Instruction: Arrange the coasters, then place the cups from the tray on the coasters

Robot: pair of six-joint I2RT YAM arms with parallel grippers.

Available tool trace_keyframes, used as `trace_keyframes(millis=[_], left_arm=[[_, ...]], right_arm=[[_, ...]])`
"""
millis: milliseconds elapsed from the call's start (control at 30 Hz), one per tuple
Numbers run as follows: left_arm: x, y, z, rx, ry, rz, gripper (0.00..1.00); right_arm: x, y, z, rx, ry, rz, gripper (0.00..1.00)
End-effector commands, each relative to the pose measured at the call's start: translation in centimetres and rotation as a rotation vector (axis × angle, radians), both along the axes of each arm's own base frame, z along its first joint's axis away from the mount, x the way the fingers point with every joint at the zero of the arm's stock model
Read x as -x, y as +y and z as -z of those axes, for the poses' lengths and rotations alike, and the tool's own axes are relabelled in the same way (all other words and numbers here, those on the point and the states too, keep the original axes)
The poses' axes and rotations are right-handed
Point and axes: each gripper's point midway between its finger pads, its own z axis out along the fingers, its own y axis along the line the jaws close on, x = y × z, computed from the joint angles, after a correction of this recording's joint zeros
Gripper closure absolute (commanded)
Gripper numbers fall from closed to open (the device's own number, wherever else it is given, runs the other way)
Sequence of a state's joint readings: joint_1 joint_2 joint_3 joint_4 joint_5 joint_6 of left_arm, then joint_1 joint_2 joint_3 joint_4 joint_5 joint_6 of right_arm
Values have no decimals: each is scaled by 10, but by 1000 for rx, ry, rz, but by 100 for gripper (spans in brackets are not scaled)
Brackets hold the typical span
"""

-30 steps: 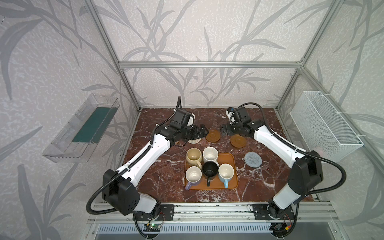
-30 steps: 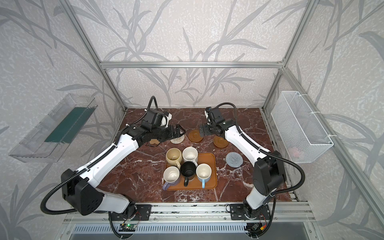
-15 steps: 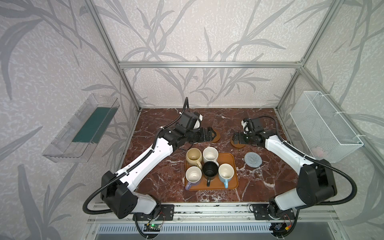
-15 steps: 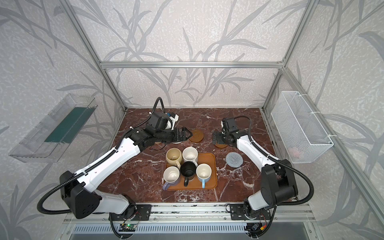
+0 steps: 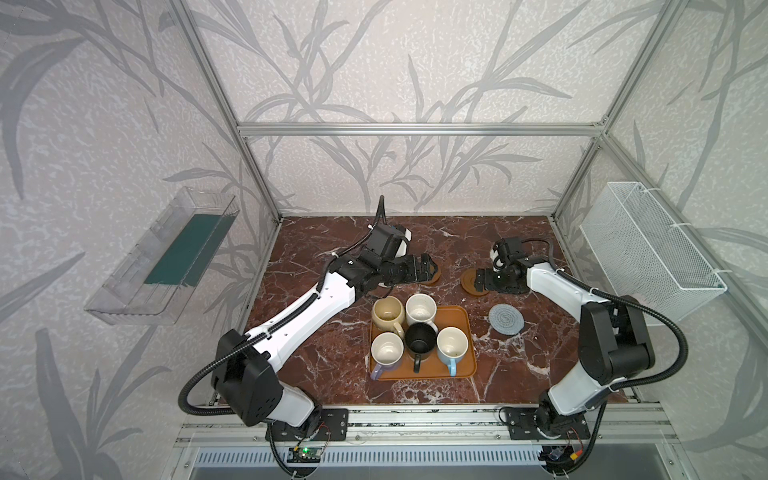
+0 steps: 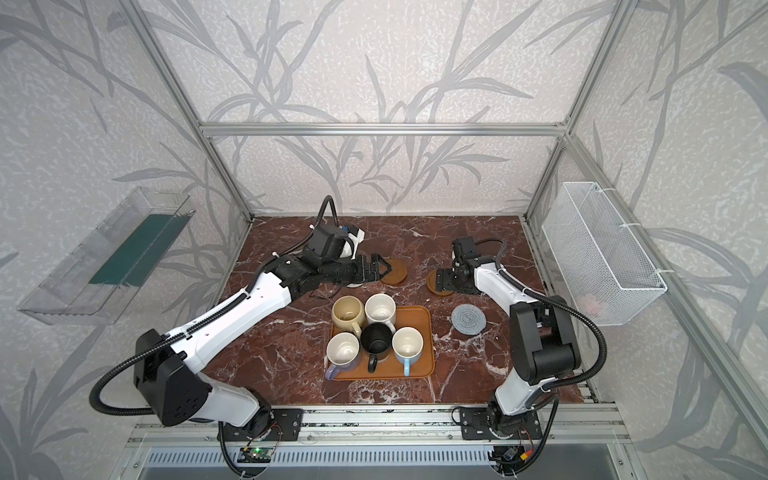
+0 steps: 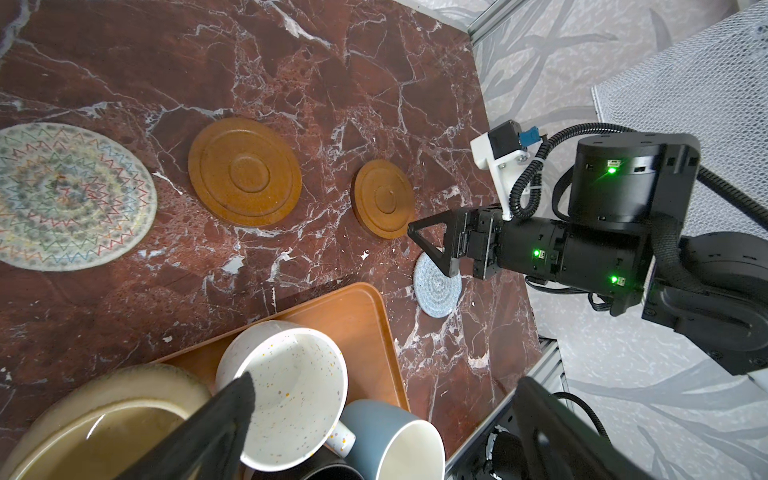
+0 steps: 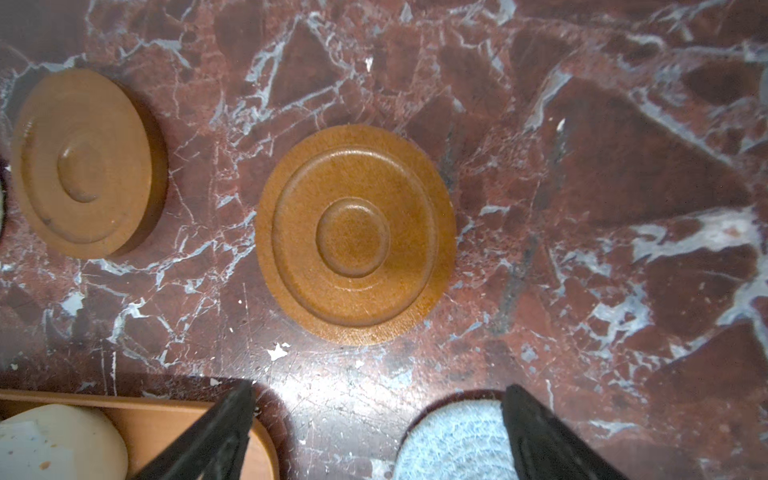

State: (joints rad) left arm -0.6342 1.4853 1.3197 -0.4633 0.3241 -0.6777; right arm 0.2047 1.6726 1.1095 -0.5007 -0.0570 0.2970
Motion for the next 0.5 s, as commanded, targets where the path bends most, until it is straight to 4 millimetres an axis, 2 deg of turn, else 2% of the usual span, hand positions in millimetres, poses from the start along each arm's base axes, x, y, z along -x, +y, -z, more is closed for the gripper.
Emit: trace_keyframes(millis=[0, 33, 67, 100, 467], left_arm=[[-9, -9, -11, 29, -31, -2, 1], [-10, -10, -9, 25, -29, -1, 1], [-11, -10, -8, 20, -31, -3, 1], [-12, -10, -7, 14, -32, -1, 1], [-32, -16, -8, -16, -76, -9, 1]], right_arm=[[-10, -9, -1, 18, -1, 15, 16], [-12, -10, -3, 13, -7, 16, 19], [-12, -11, 8, 15, 20, 18, 22], [-13, -11, 9, 14, 23, 19, 24], [-27, -10, 30, 18, 71, -2, 38]])
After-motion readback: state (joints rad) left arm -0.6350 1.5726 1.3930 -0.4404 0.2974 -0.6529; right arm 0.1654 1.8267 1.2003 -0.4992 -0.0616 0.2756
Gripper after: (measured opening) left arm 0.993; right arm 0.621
